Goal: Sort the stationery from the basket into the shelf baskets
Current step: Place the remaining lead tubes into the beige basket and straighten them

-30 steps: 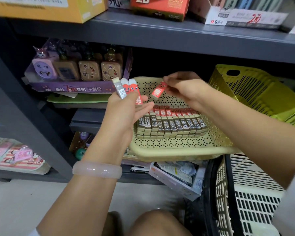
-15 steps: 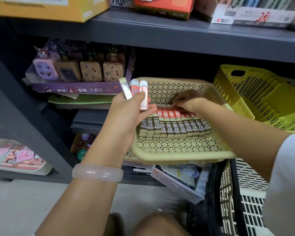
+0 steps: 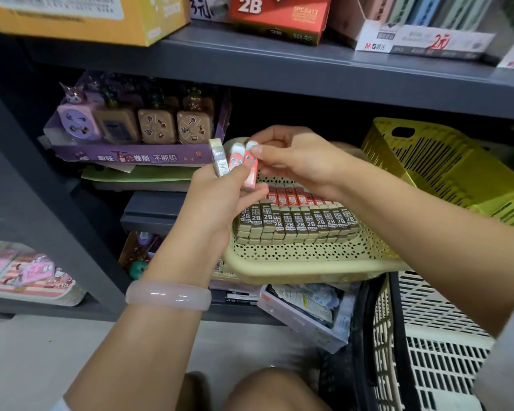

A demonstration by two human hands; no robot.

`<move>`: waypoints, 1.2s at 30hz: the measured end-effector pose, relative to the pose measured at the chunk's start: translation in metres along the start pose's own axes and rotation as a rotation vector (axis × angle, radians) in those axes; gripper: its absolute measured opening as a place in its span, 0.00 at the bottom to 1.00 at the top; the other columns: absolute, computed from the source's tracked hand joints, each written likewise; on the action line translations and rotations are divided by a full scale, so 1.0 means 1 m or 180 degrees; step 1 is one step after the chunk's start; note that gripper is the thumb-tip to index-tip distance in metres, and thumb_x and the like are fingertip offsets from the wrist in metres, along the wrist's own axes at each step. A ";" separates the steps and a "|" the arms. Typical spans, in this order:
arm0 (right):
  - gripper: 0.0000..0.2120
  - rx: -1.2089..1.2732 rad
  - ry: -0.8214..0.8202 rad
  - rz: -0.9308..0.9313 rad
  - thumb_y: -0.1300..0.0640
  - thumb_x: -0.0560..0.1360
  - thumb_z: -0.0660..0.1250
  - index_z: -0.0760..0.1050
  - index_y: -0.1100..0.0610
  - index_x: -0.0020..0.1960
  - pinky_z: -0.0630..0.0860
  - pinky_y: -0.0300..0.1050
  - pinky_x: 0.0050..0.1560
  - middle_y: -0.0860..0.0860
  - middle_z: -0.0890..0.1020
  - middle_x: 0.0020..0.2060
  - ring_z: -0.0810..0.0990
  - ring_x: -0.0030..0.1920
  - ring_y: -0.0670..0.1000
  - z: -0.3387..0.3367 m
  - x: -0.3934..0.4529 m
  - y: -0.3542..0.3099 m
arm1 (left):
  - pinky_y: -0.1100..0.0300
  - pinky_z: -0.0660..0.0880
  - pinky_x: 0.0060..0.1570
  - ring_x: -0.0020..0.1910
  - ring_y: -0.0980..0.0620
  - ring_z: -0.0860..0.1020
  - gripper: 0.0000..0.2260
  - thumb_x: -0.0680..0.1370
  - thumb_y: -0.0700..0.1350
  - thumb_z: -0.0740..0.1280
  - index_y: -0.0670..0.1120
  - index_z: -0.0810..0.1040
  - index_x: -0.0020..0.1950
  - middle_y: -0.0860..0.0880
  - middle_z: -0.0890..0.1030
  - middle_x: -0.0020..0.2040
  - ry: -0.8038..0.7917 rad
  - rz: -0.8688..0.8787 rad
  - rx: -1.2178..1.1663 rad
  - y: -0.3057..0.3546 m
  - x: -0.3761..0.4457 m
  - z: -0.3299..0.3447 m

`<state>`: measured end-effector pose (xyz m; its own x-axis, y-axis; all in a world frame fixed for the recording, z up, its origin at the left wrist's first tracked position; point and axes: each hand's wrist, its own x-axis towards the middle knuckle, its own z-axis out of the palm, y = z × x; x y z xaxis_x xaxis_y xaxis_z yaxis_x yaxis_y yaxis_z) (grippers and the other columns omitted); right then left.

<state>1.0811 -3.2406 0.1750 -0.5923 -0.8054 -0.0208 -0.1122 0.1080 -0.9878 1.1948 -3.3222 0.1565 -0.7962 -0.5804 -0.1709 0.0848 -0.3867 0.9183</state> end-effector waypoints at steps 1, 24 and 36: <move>0.04 0.0100 0.0177 -0.0034 0.63 0.75 0.65 0.76 0.55 0.45 0.77 0.33 0.42 0.48 0.80 0.36 0.78 0.36 0.43 -0.002 0.001 0.001 | 0.60 0.81 0.40 0.34 0.52 0.83 0.03 0.78 0.38 0.63 0.41 0.76 0.46 0.44 0.80 0.41 0.0001 -0.0022 -0.0023 0.000 0.000 0.000; 0.13 -0.2725 0.1209 0.1350 0.57 0.79 0.59 0.74 0.58 0.61 0.74 0.43 0.53 0.57 0.78 0.57 0.78 0.56 0.58 -0.060 0.010 0.056 | 0.66 0.74 0.28 0.30 0.55 0.74 0.06 0.78 0.46 0.64 0.47 0.75 0.43 0.48 0.77 0.35 -0.0177 0.0196 0.0427 -0.005 0.002 0.002; 0.02 -0.0014 0.0000 0.0060 0.60 0.76 0.65 0.76 0.56 0.45 0.77 0.39 0.50 0.48 0.81 0.38 0.79 0.41 0.45 -0.001 -0.012 -0.003 | 0.66 0.76 0.31 0.30 0.55 0.78 0.05 0.78 0.44 0.64 0.47 0.75 0.42 0.47 0.78 0.37 -0.0191 0.0259 0.0507 -0.005 -0.001 0.003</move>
<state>1.0880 -3.2313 0.1786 -0.5943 -0.8033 -0.0395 -0.1044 0.1257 -0.9866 1.1939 -3.3177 0.1530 -0.8253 -0.5595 -0.0764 0.0583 -0.2189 0.9740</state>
